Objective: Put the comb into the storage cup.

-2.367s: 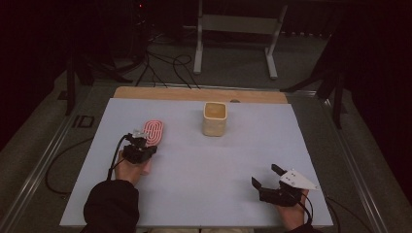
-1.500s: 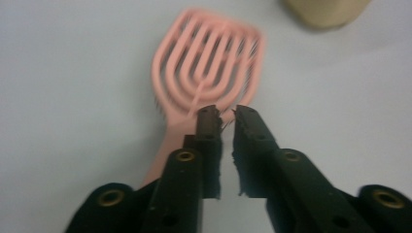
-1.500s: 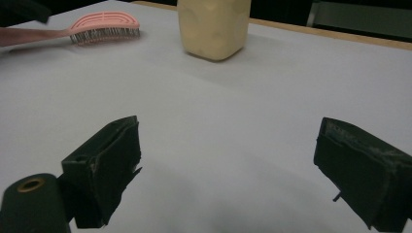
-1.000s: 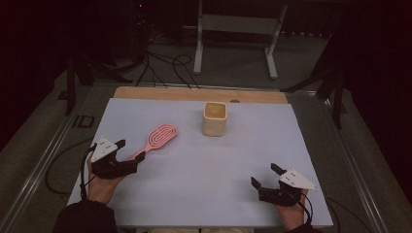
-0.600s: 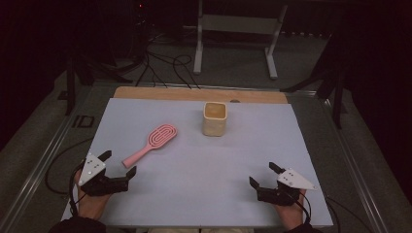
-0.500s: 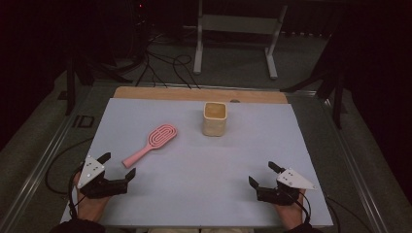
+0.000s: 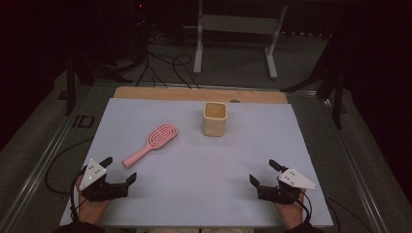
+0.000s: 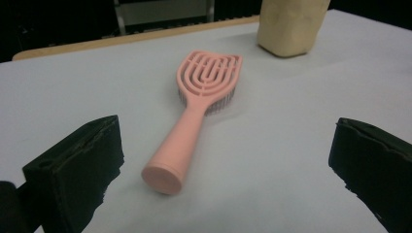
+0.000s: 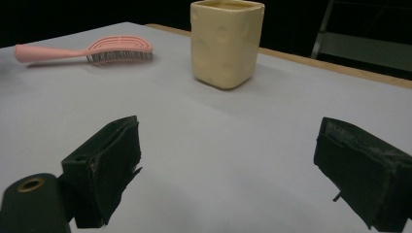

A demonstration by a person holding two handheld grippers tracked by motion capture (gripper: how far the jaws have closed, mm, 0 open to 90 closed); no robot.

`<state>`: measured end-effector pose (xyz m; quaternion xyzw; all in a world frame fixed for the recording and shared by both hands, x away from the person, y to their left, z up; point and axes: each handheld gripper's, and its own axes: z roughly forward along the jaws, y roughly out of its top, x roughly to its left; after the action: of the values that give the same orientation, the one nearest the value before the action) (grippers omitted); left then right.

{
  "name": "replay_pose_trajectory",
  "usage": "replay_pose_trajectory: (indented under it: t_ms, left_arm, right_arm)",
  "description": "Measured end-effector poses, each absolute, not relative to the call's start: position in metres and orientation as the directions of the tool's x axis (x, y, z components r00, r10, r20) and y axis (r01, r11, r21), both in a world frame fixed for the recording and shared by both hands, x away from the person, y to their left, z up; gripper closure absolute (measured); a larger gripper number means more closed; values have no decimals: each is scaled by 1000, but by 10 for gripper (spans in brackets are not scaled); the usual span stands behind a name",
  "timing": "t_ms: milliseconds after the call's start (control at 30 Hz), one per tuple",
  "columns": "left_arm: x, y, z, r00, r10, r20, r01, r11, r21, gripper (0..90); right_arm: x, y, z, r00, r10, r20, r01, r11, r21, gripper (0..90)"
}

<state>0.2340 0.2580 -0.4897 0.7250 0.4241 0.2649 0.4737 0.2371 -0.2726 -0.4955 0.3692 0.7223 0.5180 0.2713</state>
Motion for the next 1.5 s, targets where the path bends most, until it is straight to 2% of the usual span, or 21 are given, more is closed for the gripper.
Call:
replay_pose_trajectory:
  t_ms: [167, 267, 433, 833, 900, 1033, 1500]
  left_arm:
    - [235, 257, -488, 500, 866, -23, 376, -193, 906, 0]
    - [240, 262, -484, 490, 869, -72, 421, -163, 892, 0]
    - [249, 266, -476, 465, 883, -64, 445, -171, 879, 0]
    - [279, 266, -454, 464, 886, 21, 509, -285, 812, 0]
    - [290, 258, -451, 461, 886, 50, 551, -329, 767, 0]
    - [305, 248, -451, 480, 874, 74, 576, -378, 725, 0]
    - [343, 227, -461, 532, 844, 65, 655, -459, 600, 0]
  right_arm:
    - [237, -269, -499, -588, 809, -10, 264, 204, 943, 95]
    - [237, -267, -500, -588, 809, -15, 267, 212, 940, 95]
    - [237, -266, -503, -587, 809, -18, 276, 221, 935, 95]
    - [235, -265, -503, -583, 812, -21, 277, 223, 935, 95]
    - [235, -263, -503, -588, 809, -19, 277, 224, 934, 95]
    - [234, -260, -503, -593, 805, -26, 275, 233, 933, 95]
    - [234, -259, -504, -597, 802, -27, 278, 238, 930, 95]
